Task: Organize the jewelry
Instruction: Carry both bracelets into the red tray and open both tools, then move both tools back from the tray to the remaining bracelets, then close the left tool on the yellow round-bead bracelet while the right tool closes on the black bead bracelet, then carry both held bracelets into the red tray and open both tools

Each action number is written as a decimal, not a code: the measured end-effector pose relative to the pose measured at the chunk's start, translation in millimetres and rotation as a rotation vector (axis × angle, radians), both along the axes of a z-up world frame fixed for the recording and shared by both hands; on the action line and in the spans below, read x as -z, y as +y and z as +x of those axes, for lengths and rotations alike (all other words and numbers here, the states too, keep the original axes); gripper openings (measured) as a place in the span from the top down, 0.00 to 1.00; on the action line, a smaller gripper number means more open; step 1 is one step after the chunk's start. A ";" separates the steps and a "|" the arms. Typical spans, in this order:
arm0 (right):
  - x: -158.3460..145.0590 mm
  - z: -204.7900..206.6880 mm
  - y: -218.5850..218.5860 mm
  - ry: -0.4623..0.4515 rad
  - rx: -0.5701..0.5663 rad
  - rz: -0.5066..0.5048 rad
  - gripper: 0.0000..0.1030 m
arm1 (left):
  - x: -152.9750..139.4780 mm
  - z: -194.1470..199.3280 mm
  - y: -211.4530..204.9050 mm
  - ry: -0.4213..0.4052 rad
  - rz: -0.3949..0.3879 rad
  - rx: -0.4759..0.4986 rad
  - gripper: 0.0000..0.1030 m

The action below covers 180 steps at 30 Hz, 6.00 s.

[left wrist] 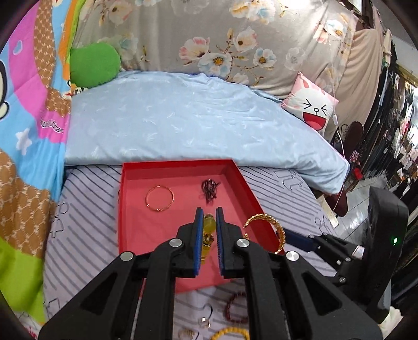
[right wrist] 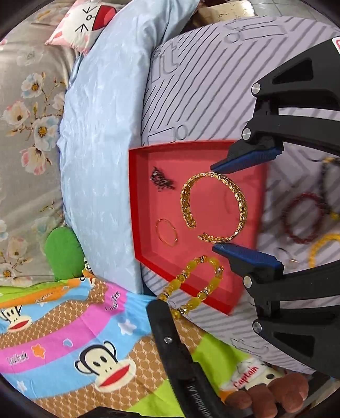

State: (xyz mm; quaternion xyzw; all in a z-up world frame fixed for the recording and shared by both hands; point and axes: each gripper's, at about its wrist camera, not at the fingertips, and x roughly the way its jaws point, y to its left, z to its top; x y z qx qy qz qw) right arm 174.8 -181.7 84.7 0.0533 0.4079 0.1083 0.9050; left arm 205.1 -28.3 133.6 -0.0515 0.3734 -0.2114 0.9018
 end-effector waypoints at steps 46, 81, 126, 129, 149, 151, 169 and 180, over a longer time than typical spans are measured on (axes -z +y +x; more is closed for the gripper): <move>17.9 17.7 -5.8 0.046 0.048 -0.035 0.38 | 58.6 19.7 13.1 0.054 0.184 -0.121 0.67; 54.4 -139.1 -38.1 0.115 0.113 -0.075 0.38 | 112.2 -142.3 -6.8 0.136 0.224 -0.085 0.60; 84.4 -105.4 -34.3 0.133 0.067 -0.129 0.77 | 131.1 -147.5 7.9 0.129 0.285 -0.130 0.92; 85.0 -106.7 -31.1 0.127 0.059 -0.151 0.82 | 131.0 -147.1 8.0 0.131 0.283 -0.132 0.92; 49.5 -129.6 -21.9 0.065 0.035 -0.079 0.92 | 117.3 -152.8 20.1 0.174 0.185 -0.121 0.93; 43.7 -130.3 -20.1 0.054 0.028 -0.073 0.92 | 111.0 -154.2 19.4 0.167 0.179 -0.113 0.93; -27.3 -82.7 -7.8 -0.073 0.000 -0.057 0.92 | 19.8 -113.7 0.9 0.008 0.085 -0.022 0.93; -19.9 -5.4 12.2 -0.046 -0.034 0.050 0.92 | 24.7 -24.3 8.1 0.061 -0.068 -0.038 0.93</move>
